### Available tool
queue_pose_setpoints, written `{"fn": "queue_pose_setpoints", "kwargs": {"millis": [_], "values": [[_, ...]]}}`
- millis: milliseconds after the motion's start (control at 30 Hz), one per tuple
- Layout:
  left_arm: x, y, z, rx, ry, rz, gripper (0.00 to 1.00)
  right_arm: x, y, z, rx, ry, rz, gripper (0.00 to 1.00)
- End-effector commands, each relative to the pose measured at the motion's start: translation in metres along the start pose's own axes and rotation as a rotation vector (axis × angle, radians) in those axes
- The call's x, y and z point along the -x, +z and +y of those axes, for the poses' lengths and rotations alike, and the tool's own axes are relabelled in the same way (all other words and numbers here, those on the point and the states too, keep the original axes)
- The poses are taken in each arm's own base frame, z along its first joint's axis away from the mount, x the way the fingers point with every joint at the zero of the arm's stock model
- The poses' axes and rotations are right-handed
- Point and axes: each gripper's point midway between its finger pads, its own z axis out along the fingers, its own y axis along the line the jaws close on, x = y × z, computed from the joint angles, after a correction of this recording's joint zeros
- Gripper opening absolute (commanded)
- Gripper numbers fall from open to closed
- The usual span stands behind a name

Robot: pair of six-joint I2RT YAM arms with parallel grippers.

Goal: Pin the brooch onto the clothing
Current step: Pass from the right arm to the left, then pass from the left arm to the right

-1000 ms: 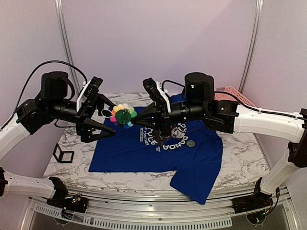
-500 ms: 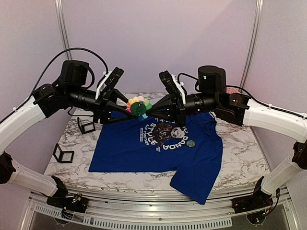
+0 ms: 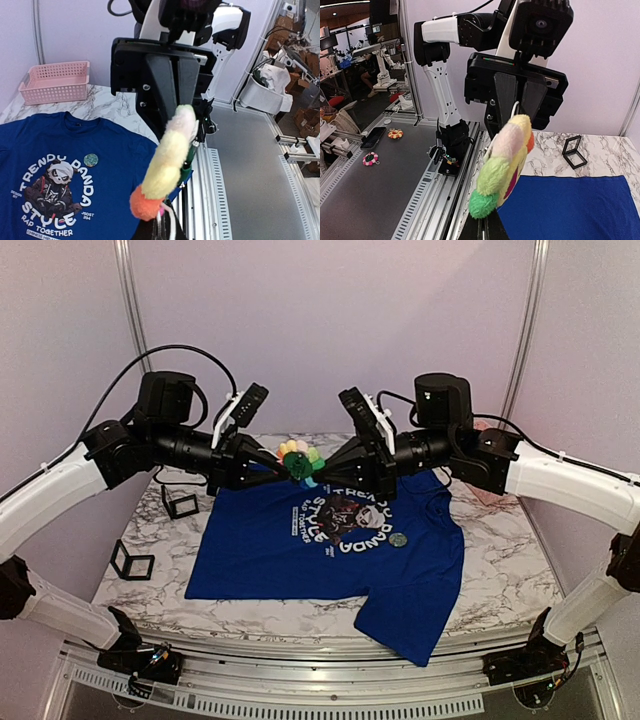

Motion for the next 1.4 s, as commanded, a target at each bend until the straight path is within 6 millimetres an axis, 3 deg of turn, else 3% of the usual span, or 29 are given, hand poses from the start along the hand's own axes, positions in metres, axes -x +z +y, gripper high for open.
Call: {"fn": "queue_pose_setpoints", "kwargs": {"millis": [0,167,333,700,867,1133,1267,1367], "values": [[0.004,0.002,-0.006,-0.009,-0.009,-0.04,0.0,0.004,0.003,0.004,0.052,-0.002,-0.009,0.0],[0.005,0.003,-0.005,-0.008,-0.014,-0.056,0.0,0.005,0.003,0.007,0.074,-0.01,-0.025,0.0],[0.005,0.004,-0.005,-0.004,-0.012,-0.055,0.0,0.006,0.004,0.004,0.062,-0.019,-0.052,0.24],[0.001,0.005,-0.005,-0.007,-0.019,-0.046,0.0,0.007,0.009,-0.011,0.0,-0.008,-0.083,0.44],[0.001,0.004,-0.007,-0.009,-0.015,-0.046,0.0,0.005,0.009,-0.021,-0.05,-0.005,-0.076,0.44],[0.001,0.003,-0.01,-0.02,0.01,-0.054,0.0,0.001,0.008,-0.03,-0.095,0.021,-0.068,0.36],[0.001,0.002,-0.013,-0.023,0.028,-0.058,0.0,-0.006,0.002,-0.045,-0.164,0.045,-0.063,0.41],[0.001,0.001,-0.013,-0.021,0.034,-0.059,0.0,-0.011,-0.001,-0.047,-0.165,0.082,-0.067,0.43]]}}
